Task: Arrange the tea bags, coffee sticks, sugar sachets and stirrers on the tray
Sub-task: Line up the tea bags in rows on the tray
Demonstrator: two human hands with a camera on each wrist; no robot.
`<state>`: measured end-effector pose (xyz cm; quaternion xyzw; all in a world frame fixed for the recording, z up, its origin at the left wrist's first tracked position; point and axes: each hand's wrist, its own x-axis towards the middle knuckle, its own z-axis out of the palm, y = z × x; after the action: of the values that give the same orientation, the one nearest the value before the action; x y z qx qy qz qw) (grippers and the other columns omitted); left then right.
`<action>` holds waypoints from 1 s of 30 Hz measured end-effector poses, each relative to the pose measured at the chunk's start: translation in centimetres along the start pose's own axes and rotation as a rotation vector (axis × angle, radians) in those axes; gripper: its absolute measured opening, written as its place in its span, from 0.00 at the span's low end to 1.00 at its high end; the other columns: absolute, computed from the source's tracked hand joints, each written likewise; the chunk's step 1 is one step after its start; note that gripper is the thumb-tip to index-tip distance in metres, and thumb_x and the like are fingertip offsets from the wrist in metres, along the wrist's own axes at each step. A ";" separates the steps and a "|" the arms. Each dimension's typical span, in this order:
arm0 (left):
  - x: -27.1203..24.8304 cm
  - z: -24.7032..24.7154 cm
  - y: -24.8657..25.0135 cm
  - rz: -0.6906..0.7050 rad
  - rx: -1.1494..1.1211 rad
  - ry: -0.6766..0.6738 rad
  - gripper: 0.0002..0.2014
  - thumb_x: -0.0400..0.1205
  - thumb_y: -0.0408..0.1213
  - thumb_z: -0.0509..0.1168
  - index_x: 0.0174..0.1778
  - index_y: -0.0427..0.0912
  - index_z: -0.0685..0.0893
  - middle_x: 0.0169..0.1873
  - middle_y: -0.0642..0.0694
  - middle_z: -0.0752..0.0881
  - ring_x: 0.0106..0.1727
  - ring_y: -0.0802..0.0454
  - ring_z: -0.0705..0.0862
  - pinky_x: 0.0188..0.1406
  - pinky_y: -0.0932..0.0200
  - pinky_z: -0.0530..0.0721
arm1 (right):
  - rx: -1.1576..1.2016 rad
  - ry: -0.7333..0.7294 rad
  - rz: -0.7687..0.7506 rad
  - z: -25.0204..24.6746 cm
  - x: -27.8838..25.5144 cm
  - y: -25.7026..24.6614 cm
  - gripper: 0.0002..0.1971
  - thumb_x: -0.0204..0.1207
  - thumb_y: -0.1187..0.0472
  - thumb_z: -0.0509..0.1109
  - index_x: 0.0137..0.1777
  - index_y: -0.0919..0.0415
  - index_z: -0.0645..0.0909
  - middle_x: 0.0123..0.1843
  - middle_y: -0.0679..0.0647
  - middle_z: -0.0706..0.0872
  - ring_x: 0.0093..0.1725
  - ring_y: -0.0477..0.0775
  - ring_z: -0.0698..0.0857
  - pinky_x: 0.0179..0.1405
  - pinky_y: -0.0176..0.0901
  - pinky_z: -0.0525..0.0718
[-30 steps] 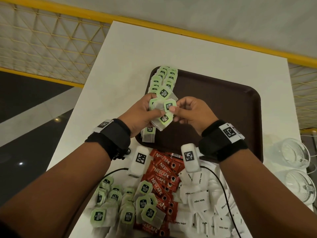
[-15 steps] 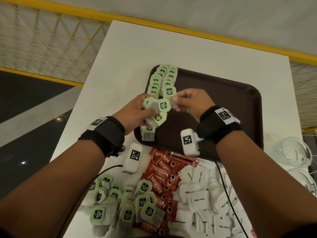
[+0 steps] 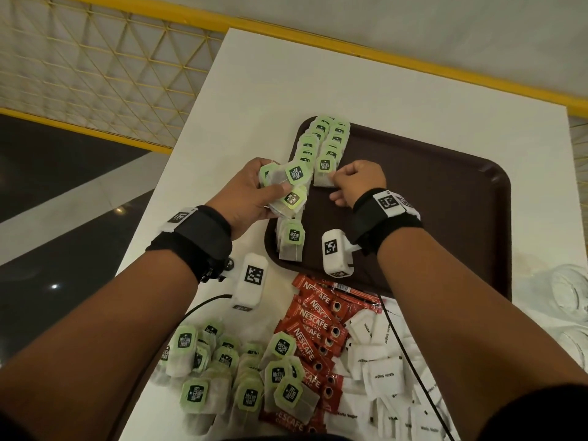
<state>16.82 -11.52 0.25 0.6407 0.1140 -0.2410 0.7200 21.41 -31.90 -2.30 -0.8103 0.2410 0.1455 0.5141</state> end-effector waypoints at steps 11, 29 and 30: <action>0.0 0.5 -0.2 0.021 -0.041 -0.019 0.17 0.83 0.30 0.67 0.66 0.42 0.71 0.60 0.42 0.86 0.54 0.49 0.91 0.45 0.53 0.90 | -0.172 0.103 -0.067 0.3 -0.3 0.6 0.08 0.76 0.54 0.73 0.39 0.52 0.79 0.35 0.55 0.89 0.31 0.52 0.88 0.38 0.51 0.90; 0.1 1.5 -0.2 0.076 0.129 0.049 0.20 0.83 0.31 0.68 0.68 0.36 0.70 0.54 0.43 0.85 0.47 0.57 0.90 0.39 0.60 0.89 | 0.460 -0.114 -0.132 -0.7 -2.6 -0.9 0.04 0.79 0.65 0.72 0.50 0.62 0.80 0.52 0.62 0.90 0.37 0.50 0.91 0.34 0.39 0.87; 0.1 1.3 -0.3 0.078 0.125 0.062 0.20 0.83 0.31 0.68 0.68 0.36 0.70 0.54 0.43 0.85 0.47 0.57 0.89 0.39 0.60 0.89 | 0.400 -0.094 -0.128 -1.1 -2.3 -0.7 0.03 0.80 0.65 0.71 0.49 0.59 0.79 0.52 0.61 0.90 0.36 0.48 0.90 0.31 0.37 0.84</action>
<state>16.57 -12.78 0.16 0.6954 0.0958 -0.1995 0.6837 19.83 -32.09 -0.14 -0.6981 0.1891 0.0995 0.6834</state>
